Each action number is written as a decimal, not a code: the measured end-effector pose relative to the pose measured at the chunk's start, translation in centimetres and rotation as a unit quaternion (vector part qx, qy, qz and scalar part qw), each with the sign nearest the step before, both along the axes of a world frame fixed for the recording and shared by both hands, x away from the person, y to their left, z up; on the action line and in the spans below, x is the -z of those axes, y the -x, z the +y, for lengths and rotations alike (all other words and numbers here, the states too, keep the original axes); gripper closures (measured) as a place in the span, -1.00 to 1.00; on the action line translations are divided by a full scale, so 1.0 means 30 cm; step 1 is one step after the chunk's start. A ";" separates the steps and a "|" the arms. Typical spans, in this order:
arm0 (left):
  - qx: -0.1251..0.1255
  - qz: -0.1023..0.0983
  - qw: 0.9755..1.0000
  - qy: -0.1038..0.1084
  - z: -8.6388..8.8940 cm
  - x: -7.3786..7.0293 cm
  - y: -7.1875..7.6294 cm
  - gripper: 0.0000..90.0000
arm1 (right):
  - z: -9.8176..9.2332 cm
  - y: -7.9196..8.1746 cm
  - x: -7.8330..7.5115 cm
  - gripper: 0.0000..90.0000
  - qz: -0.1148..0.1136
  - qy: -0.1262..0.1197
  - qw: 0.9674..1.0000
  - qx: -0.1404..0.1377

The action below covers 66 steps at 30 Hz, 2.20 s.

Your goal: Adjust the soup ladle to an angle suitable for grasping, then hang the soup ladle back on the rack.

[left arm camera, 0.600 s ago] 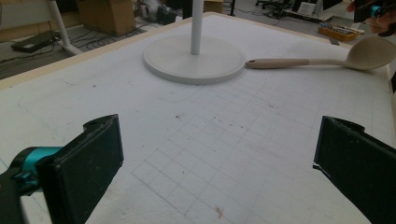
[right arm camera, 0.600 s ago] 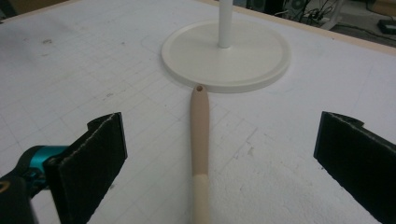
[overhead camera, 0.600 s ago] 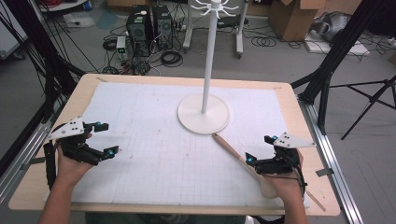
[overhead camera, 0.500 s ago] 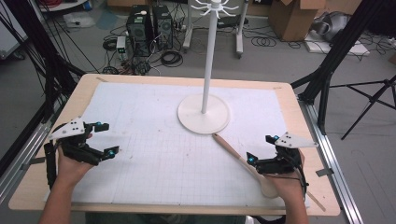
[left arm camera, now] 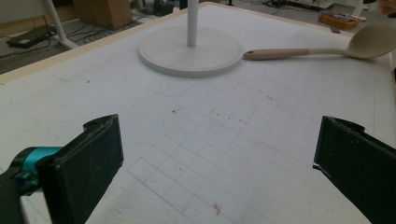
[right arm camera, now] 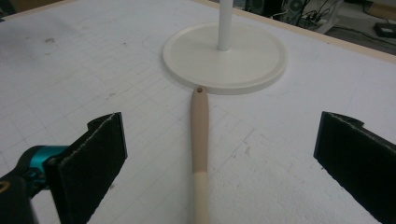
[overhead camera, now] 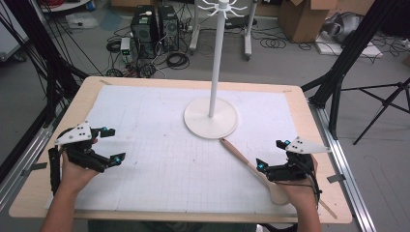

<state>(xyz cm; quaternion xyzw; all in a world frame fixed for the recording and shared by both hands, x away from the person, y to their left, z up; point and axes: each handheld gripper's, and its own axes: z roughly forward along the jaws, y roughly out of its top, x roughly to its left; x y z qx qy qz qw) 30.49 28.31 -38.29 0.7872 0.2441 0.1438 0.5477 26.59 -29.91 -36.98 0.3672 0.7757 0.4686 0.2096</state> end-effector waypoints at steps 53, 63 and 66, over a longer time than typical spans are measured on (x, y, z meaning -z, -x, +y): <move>-0.007 -0.007 1.000 -0.012 0.004 -0.009 -0.003 -0.96 | 0.034 -0.013 -0.006 -0.97 0.042 0.029 0.999 -0.008; -0.010 -0.010 1.000 -0.009 0.015 -0.014 -0.001 -0.96 | 0.126 -0.117 -0.017 -0.97 0.098 0.101 0.989 -0.037; -0.011 -0.010 1.000 -0.006 0.015 -0.017 0.001 -0.96 | 0.138 -0.138 -0.003 -0.97 0.117 0.113 0.986 -0.046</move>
